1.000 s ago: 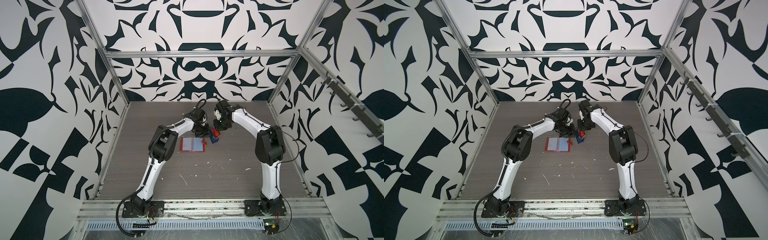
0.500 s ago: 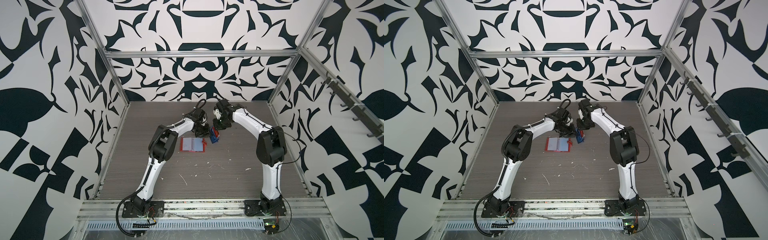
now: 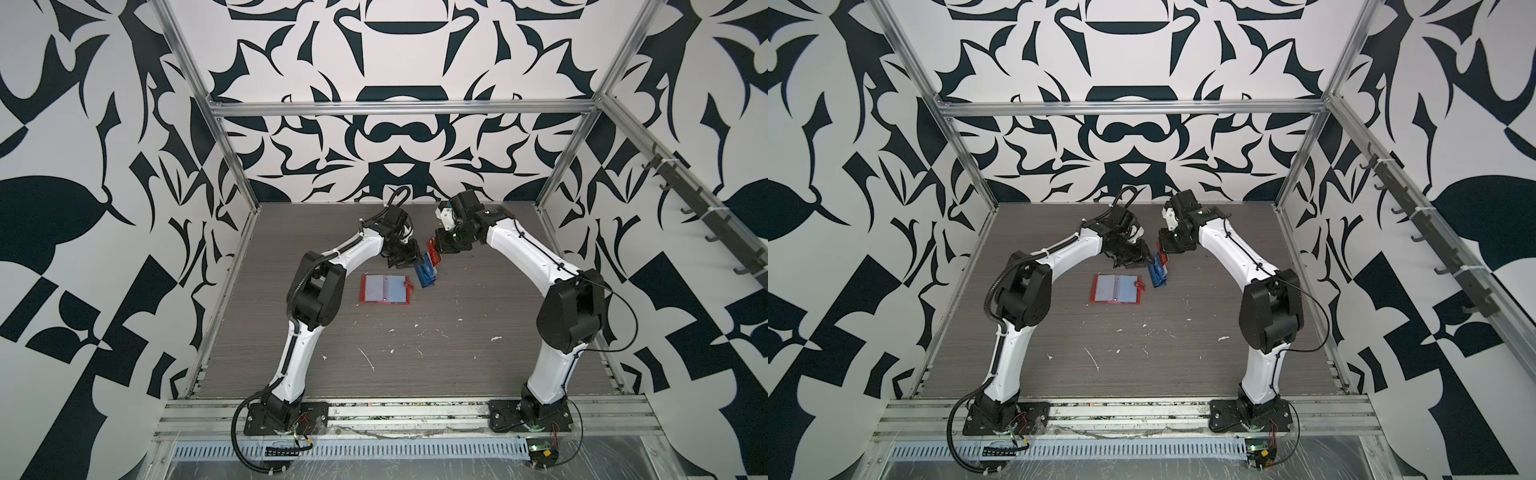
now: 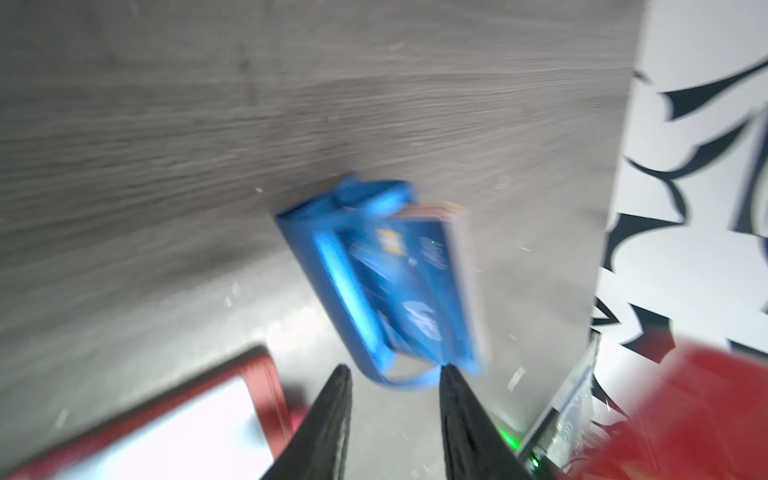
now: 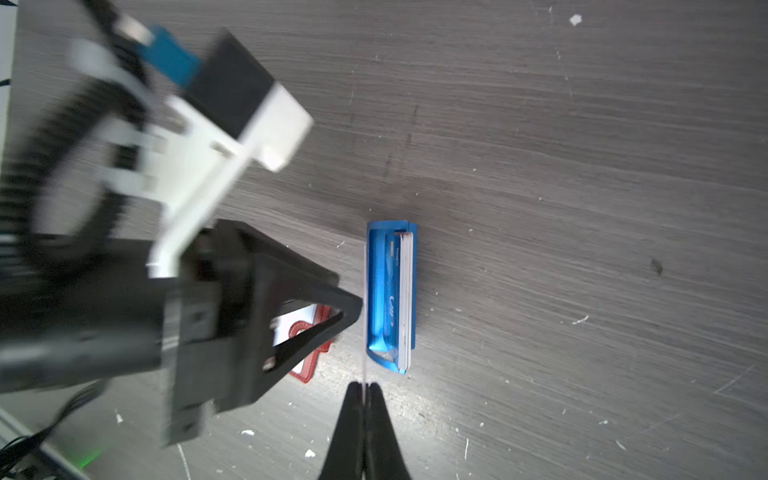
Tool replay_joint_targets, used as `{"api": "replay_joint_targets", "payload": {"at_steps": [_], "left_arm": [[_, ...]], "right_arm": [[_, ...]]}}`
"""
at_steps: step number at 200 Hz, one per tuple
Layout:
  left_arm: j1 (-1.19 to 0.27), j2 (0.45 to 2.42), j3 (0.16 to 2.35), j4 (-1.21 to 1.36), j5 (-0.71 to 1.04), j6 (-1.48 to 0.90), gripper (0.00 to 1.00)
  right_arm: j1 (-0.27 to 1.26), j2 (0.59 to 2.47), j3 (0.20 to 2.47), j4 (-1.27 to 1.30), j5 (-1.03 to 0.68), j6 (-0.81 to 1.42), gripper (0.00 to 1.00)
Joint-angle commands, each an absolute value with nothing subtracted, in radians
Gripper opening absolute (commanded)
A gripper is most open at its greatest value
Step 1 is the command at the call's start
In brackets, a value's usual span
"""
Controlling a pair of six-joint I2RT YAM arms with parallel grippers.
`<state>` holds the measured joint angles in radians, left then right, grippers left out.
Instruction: Put the credit cards into the card holder
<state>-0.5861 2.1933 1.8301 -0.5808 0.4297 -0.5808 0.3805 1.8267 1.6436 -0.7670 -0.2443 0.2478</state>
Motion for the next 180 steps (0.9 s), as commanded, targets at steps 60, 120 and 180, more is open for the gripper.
{"api": "replay_joint_targets", "payload": {"at_steps": [60, 120, 180], "left_arm": [[-0.466, 1.800, 1.363, -0.568, 0.274, -0.499, 0.39], [-0.307, 1.714, 1.080, -0.431, 0.355, -0.518, 0.39], [-0.304, 1.803, 1.062, -0.368, 0.361, -0.545, 0.38]], "right_arm": [[0.436, 1.729, 1.364, -0.483, -0.505, 0.416, 0.00], [0.524, 1.826, 1.320, -0.328, -0.563, 0.520, 0.00], [0.560, 1.955, 1.390, -0.316, -0.580, 0.544, 0.00]]}}
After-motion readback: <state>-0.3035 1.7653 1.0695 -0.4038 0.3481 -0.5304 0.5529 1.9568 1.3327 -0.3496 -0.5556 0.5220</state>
